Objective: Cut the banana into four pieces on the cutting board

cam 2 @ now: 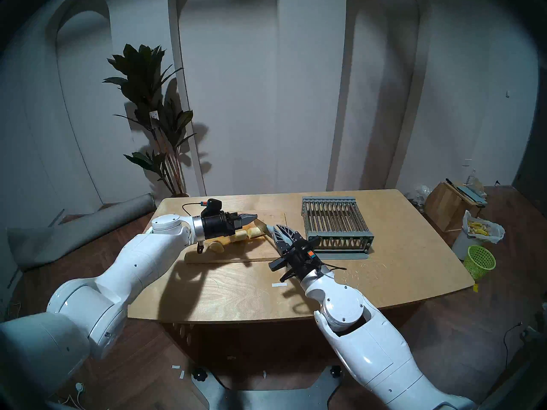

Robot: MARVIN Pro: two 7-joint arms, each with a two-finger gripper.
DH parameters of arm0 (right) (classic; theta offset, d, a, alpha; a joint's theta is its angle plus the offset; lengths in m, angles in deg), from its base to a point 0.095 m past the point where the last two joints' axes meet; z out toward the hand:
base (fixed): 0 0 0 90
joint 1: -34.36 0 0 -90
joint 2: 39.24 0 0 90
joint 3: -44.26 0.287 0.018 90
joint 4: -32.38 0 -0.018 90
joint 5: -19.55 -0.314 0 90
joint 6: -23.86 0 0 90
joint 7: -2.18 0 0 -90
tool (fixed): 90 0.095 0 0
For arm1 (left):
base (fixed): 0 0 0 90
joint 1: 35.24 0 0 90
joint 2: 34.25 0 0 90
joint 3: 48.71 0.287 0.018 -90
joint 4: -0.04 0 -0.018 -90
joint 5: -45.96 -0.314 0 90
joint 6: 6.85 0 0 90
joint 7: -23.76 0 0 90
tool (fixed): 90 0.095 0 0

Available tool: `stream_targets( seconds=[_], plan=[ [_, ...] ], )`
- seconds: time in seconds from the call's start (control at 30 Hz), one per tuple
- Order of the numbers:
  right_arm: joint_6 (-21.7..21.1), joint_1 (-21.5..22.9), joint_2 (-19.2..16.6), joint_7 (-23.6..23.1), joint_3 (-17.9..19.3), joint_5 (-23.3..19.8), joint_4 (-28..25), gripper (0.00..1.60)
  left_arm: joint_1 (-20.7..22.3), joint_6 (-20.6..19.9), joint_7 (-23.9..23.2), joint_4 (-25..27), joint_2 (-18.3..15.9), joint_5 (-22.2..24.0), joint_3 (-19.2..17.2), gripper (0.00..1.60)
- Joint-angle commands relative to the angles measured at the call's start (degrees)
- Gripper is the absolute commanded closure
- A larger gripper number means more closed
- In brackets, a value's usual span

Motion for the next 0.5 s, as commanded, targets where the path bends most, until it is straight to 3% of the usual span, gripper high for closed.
stream_targets(
  seconds=[0.0,0.47],
  plan=[
    [1.58,0.97,0.30,-1.28,1.32,-2.92,0.86,1.60,-0.06,-0.27,0.59,2.31,0.13,-0.53,0.48,1.60],
    [1.41,2.76,0.74,-3.78,3.14,-7.04,5.58,1.60,0.81,0.83,0.86,-1.55,1.38,-1.79,1.34,1.60]
  ],
)
